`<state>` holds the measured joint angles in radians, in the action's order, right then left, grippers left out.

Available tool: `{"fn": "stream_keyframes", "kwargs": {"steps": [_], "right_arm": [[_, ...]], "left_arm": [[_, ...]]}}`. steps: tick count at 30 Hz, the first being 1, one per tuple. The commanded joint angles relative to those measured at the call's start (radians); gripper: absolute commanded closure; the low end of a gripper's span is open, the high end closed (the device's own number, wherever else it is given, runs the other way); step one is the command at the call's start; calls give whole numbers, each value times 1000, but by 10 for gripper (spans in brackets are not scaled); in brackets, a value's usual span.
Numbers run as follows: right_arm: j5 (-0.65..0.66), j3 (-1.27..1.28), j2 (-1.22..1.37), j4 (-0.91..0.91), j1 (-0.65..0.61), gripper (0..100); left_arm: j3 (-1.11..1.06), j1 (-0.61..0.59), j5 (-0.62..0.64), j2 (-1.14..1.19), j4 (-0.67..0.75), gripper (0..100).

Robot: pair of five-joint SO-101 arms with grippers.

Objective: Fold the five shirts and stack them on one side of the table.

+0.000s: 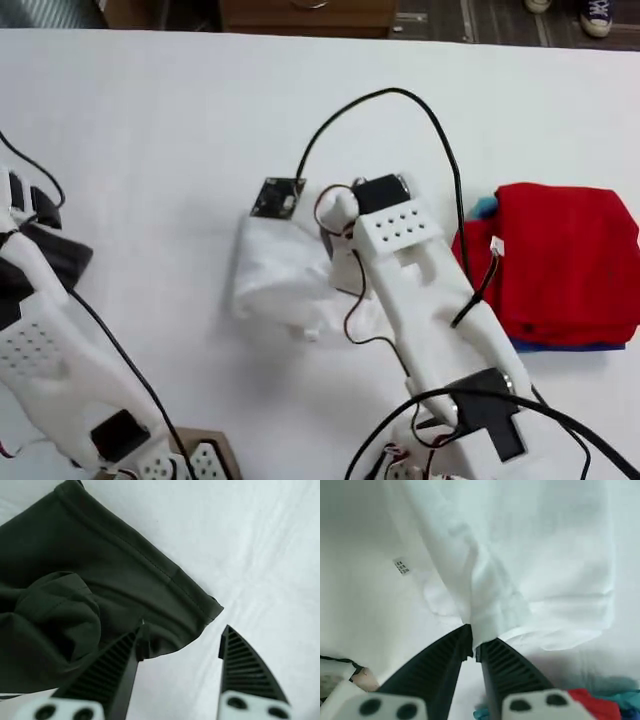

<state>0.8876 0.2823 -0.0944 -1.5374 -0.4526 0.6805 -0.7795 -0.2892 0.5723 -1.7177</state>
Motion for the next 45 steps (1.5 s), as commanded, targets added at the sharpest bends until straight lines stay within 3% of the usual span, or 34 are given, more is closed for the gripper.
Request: {"fn": "stream_keyframes", "kwargs": {"steps": [1, 12, 20, 26, 31, 35, 39, 45], "right_arm": [[-5, -18, -53, -21, 4, 978], [-6, 143, -64, -58, 12, 972], [2, 143, -213, -41, 13, 724], [-9, 80, -334, -8, 21, 734], [-181, 100, -197, 274, 19, 735], [-226, 69, 30, 426, 13, 741], [-222, -21, 202, 366, 15, 744], [-158, -112, 213, 173, 13, 744]], "left_arm": [[45, 14, -3, -9, 12, 751], [77, 14, -3, -3, 12, 751], [128, 14, -2, -2, 5, 751], [125, 14, -2, -2, 5, 751], [127, 14, -2, -2, 5, 751], [127, 14, -2, -2, 3, 751], [124, 11, -3, -3, 3, 751], [128, 11, -3, -2, 3, 751]]}}
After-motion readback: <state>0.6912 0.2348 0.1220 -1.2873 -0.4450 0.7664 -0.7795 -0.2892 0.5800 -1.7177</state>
